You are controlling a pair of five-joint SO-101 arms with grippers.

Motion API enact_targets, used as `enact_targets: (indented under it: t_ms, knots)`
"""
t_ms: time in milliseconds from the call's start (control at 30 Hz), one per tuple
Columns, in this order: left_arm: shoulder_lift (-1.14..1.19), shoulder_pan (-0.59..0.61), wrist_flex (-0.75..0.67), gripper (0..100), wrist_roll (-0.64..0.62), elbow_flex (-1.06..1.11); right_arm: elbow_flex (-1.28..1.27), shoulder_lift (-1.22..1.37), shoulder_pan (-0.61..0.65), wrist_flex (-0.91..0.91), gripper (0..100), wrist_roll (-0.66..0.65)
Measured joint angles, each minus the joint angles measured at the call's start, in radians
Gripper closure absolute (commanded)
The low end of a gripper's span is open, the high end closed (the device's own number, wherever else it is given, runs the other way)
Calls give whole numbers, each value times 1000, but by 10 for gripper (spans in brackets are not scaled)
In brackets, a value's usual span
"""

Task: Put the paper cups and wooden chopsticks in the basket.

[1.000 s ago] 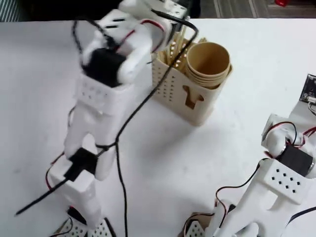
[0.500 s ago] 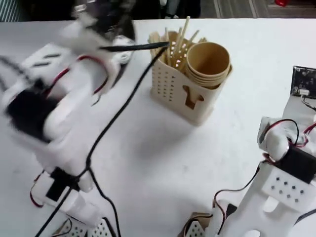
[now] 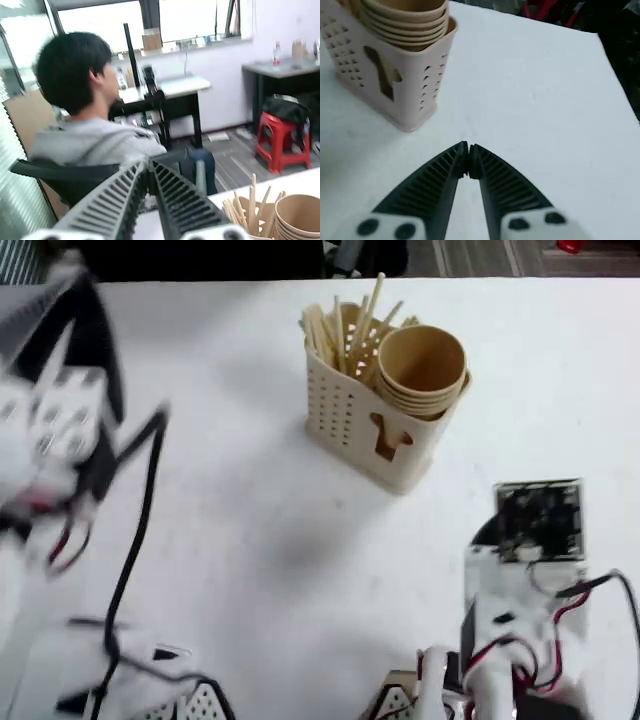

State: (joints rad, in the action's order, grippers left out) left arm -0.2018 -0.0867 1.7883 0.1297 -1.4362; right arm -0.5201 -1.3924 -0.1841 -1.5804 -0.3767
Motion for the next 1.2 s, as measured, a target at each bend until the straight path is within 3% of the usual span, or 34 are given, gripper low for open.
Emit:
enact_targets:
  t_ms: [300, 600, 733, 1000, 1200]
  knots:
    - [-341, 9, -8, 977, 0, 431, -140, -270, 183, -2, 978, 35]
    - [-752, 9, -129, 977, 0, 905, -209, -402, 245, -2, 978, 41]
    - [-937, 23, -226, 976, 0, 1166, -273, -405, 249, -2, 978, 41]
    - [-1367, 175, -512, 976, 2, 1800, -391, -405, 252, -2, 978, 41]
    - [-1613, 193, -641, 976, 87, 2249, -476, -405, 253, -2, 980, 41]
